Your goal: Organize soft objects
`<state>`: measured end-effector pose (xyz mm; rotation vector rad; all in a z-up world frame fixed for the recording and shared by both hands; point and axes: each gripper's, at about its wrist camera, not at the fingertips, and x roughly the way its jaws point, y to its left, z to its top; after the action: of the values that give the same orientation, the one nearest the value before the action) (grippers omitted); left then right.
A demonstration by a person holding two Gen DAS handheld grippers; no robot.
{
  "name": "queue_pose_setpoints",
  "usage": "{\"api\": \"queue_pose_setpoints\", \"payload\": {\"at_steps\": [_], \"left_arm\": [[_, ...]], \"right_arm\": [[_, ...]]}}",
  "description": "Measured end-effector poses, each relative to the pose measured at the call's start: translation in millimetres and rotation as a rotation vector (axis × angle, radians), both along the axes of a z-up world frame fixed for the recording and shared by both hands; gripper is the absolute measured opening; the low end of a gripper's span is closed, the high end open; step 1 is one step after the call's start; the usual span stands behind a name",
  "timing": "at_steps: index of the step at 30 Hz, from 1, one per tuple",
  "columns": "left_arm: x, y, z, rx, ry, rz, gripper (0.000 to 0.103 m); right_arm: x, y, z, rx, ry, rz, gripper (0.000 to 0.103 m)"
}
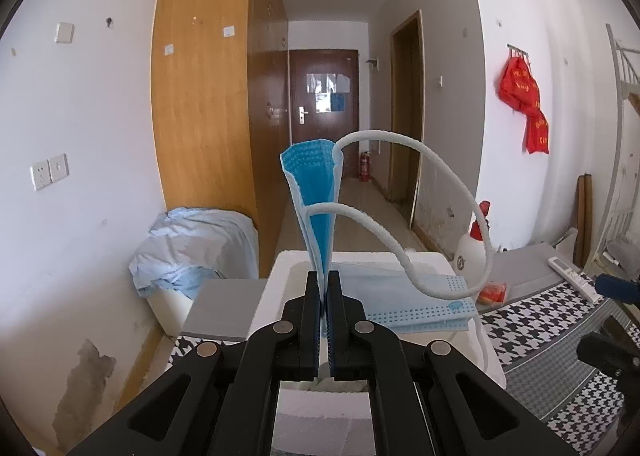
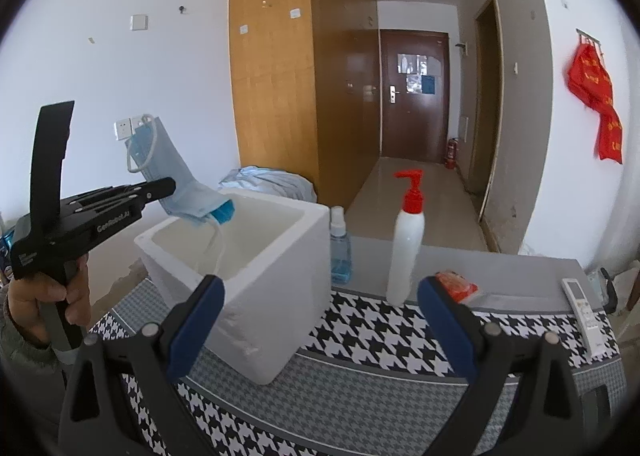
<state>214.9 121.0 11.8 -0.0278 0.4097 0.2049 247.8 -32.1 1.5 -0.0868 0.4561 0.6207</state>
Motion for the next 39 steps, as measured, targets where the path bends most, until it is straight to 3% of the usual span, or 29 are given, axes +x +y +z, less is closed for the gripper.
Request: {"api": "queue_pose_setpoints", "payload": {"at_steps": [20, 22, 24, 26, 29, 33, 39], "left_arm": [[36.2, -7.0, -18.1, 0.006, 0.093, 0.013, 0.006], [37.2, -7.8, -18.8, 0.01, 0.097, 0.022, 0.016], [38.1, -9.7, -19.8, 0.017, 0.103, 0.032, 0.054], [35.2, -10.3, -19.2, 0.023, 0.087, 0.047, 0.07], [31.9, -11.7, -17.7, 0.027, 0.078, 0.057, 0.083], [23.1, -16.7, -13.3, 0.036, 0.054, 0.061, 0.094], [4.7, -25.0, -2.5, 0.041, 0.007, 0.056, 0.102]], "right_arm": [[-8.9, -22.6, -4.3, -0.018, -0.002, -0.069, 0.099], [-10.2, -22.5, -4.3, -0.018, -0.007, -0.071, 0.099], [-10.6, -22.3, -4.1, -0.017, -0.008, -0.065, 0.099], [-11.0, -22.5, -4.0, -0.018, -0.013, -0.064, 0.099], [-11.6, -24.2, -3.2, -0.013, -0.015, -0.063, 0.099], [-15.4, -26.8, -1.9, -0.007, -0.022, -0.062, 0.099], [-24.6, -32.4, 1.2, 0.01, -0.033, -0.056, 0.099]]}}
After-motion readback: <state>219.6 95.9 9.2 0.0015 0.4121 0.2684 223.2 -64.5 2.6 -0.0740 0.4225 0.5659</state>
